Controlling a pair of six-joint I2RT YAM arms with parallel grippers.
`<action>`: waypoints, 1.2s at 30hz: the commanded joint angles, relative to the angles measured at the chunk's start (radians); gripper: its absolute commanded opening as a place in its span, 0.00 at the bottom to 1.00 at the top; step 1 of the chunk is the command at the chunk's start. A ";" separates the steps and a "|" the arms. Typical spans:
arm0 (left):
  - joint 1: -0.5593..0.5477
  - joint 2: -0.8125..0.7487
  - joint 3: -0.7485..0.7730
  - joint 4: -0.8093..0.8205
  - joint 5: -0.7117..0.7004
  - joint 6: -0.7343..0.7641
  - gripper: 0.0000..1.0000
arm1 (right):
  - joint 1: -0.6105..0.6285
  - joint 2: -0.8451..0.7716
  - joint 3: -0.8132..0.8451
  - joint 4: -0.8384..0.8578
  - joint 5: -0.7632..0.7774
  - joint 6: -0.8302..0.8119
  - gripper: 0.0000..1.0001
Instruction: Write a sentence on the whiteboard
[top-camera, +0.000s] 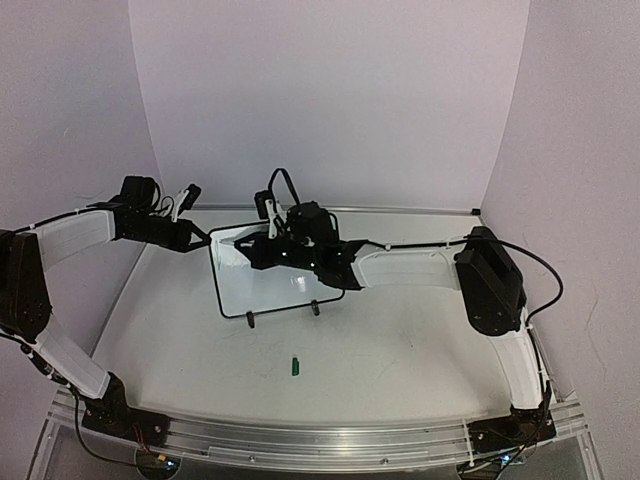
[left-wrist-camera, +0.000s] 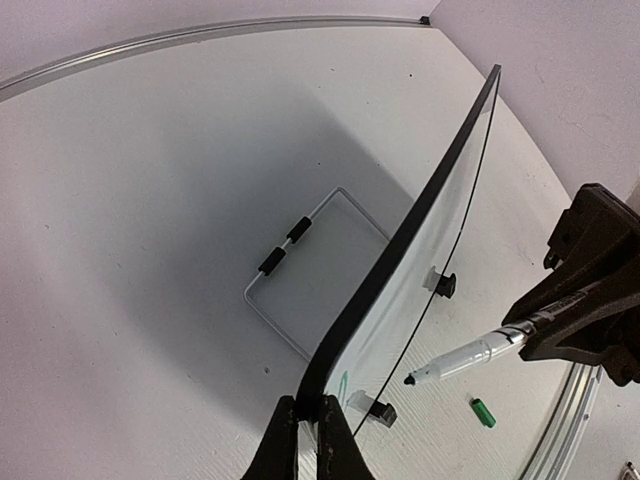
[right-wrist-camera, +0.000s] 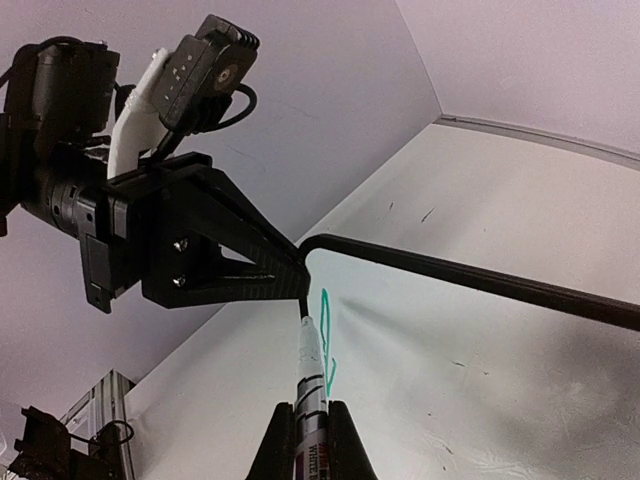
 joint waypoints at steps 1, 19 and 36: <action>0.003 -0.039 0.005 0.012 -0.030 0.029 0.00 | -0.001 -0.020 0.063 0.017 -0.006 -0.013 0.00; 0.003 -0.040 0.008 0.011 -0.029 0.028 0.00 | -0.001 0.075 0.179 -0.071 0.011 -0.013 0.00; 0.003 -0.042 0.008 0.009 -0.031 0.028 0.00 | -0.001 0.083 0.160 -0.094 0.061 -0.003 0.00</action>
